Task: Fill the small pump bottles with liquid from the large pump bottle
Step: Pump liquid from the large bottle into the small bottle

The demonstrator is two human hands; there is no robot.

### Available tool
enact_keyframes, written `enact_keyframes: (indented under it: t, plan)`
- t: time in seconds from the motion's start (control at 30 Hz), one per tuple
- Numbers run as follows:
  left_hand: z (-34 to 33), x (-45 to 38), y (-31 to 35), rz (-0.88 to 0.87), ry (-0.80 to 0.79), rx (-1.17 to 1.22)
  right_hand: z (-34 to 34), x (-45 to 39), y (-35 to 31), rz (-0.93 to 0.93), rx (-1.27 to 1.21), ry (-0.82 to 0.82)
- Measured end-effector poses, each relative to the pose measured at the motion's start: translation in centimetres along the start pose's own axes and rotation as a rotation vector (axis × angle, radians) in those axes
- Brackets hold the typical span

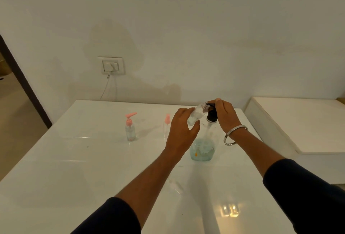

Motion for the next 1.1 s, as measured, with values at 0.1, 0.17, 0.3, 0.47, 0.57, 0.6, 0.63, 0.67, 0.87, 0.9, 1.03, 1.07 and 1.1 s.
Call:
enact_keyframes:
  t: [0.1,0.17,0.3,0.47,0.57,0.6,0.63,0.67,0.87,0.9,1.03,1.07,1.1]
  plan:
    - [-0.2,0.1,-0.3,0.003,0.007,0.003,-0.3,0.2,0.2,-0.011,-0.031,0.022]
    - [-0.3,0.1,-0.2,0.000,0.005,0.007,-0.3,0.3,0.1,-0.004,-0.032,0.021]
    - [0.0,0.0,0.0,-0.012,0.005,-0.002,-0.1,0.4,-0.3,0.003,-0.015,0.017]
    - [0.3,0.0,0.6,-0.017,0.007,0.024,0.6,0.2,-0.8,0.017,0.038,-0.010]
    - [0.4,-0.2,0.6,-0.023,0.018,0.029,0.6,0.0,-0.8,0.006,0.045,-0.015]
    - [0.3,-0.2,0.6,-0.021,0.017,0.027,0.5,-0.1,-0.8,0.006,0.039,-0.012]
    - [0.3,-0.2,0.5,-0.021,0.014,0.024,0.4,0.0,-0.7,0.006,0.028,-0.005]
    - [0.2,-0.2,0.3,-0.022,0.010,0.022,0.2,0.1,-0.6,0.006,0.019,0.004]
    - [-0.2,-0.1,-0.1,0.003,0.001,-0.002,0.0,0.3,-0.2,0.008,0.008,0.014]
    - [-0.2,-0.1,0.0,-0.005,0.004,0.002,0.0,0.3,-0.2,0.010,0.007,0.015]
    - [0.1,-0.2,0.0,-0.031,0.017,0.022,0.0,0.5,-0.5,0.004,0.012,0.011]
    - [0.2,-0.2,0.1,-0.033,0.015,0.030,0.2,0.5,-0.6,0.008,0.022,0.003]
    - [0.2,-0.2,0.3,-0.037,0.016,0.033,0.4,0.3,-0.8,0.011,0.037,-0.012]
Point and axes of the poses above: each hand's wrist, its own x-axis away from the middle knuckle, its own z-axis out of the back of the hand, y = z × x, the point moved 1 cm from there along -x, towards the middle knuckle, and after that the axes turned 2 degrees about -y, right-handed, at the moved point
